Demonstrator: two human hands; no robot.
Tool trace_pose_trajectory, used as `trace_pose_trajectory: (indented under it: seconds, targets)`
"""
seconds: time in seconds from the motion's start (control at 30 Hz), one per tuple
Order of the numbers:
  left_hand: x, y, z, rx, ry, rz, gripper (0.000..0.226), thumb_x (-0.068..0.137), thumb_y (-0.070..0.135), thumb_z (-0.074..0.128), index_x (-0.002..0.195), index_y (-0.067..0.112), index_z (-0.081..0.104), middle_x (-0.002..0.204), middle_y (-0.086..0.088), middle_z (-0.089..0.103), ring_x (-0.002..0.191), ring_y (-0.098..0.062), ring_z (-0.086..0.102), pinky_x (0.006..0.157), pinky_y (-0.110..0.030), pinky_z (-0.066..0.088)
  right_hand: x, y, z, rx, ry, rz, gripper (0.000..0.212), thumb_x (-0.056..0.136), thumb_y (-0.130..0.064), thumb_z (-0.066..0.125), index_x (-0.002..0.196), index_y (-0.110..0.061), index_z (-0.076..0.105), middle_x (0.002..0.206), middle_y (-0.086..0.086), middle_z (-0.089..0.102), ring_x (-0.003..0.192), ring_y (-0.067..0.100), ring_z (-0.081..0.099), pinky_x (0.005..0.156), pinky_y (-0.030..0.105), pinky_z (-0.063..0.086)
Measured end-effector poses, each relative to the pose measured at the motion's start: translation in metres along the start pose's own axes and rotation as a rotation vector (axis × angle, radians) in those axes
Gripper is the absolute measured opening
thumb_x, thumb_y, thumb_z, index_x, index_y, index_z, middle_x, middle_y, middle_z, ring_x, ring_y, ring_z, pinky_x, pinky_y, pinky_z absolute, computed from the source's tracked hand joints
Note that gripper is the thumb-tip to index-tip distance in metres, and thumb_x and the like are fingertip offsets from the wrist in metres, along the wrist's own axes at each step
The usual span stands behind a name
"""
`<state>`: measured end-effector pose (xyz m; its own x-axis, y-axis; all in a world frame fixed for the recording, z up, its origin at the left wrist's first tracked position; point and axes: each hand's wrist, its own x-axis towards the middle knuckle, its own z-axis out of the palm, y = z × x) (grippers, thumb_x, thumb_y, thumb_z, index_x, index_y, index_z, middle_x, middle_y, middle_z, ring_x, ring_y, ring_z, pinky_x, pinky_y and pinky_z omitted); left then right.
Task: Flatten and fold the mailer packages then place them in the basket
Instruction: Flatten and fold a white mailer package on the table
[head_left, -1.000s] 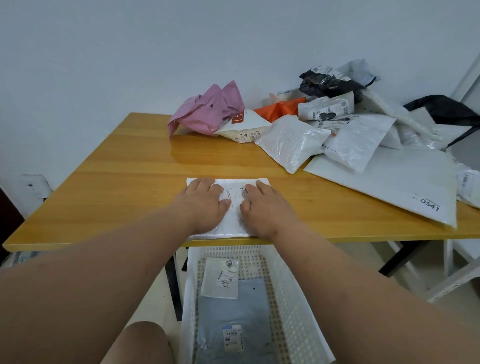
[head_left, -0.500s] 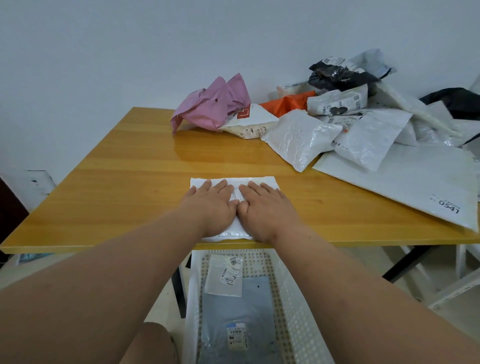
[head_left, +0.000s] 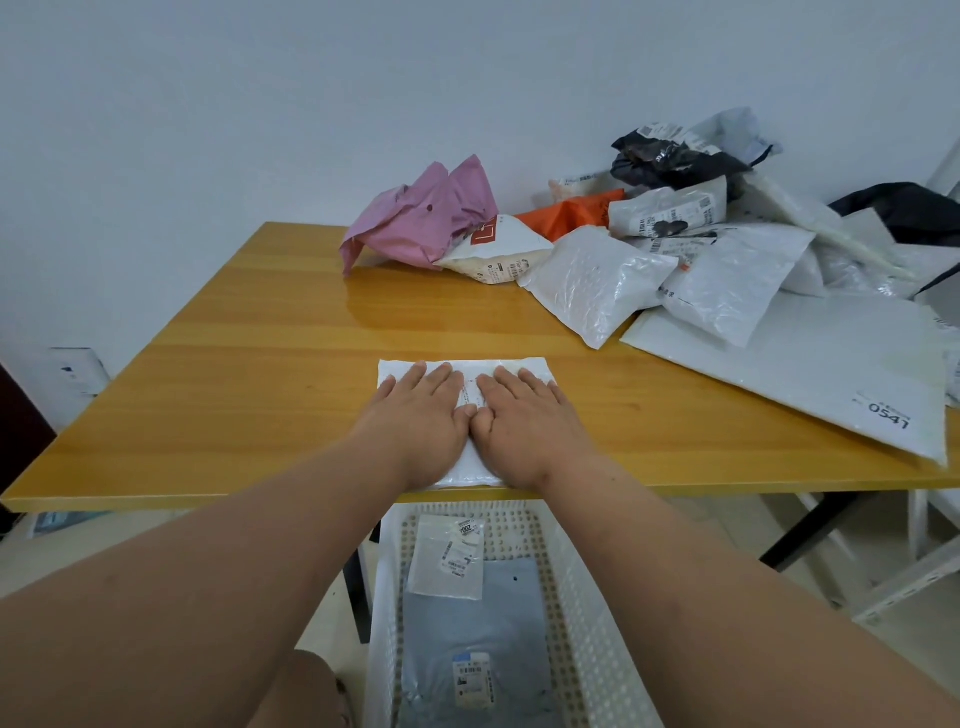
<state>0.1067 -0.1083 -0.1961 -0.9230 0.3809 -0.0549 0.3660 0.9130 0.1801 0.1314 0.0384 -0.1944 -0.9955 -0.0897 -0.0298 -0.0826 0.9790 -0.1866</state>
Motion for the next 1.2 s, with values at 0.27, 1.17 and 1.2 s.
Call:
trace_pose_trajectory:
  seconds: [0.27,1.17,1.2]
  targets:
    - [-0.024,0.006,-0.008,0.083,0.158,-0.009,0.054,0.104,0.045,0.018,0.151,0.022,0.029,0.157,0.001,0.029,0.143,-0.021,0.025,0.116,-0.039,0.021,-0.018,0.010,-0.014,0.015,0.070,-0.012,0.064,0.102,-0.051,0.027,0.156,-0.017,0.018,0.165,0.004,0.006,0.151,0.021,0.004,0.123,0.043,0.008]
    - [-0.027,0.010,0.007,0.067,0.036,-0.025,0.060,0.105,0.042,0.012,0.157,0.014,0.007,0.165,-0.002,0.003,0.151,-0.019,0.001,0.123,-0.037,0.003,-0.031,0.012,0.007,-0.085,0.021,-0.034,0.069,0.101,-0.057,0.014,0.157,-0.017,0.009,0.165,0.001,0.001,0.151,0.017,-0.006,0.123,0.042,0.001]
    - [-0.028,0.010,0.008,0.068,0.037,-0.027,0.060,0.105,0.042,0.012,0.157,0.014,0.007,0.165,-0.002,0.003,0.151,-0.019,0.001,0.123,-0.037,0.003,-0.032,0.012,0.007,-0.089,0.022,-0.032,0.069,0.101,-0.057,0.014,0.157,-0.017,0.009,0.165,0.002,0.000,0.151,0.017,-0.006,0.123,0.042,0.001]
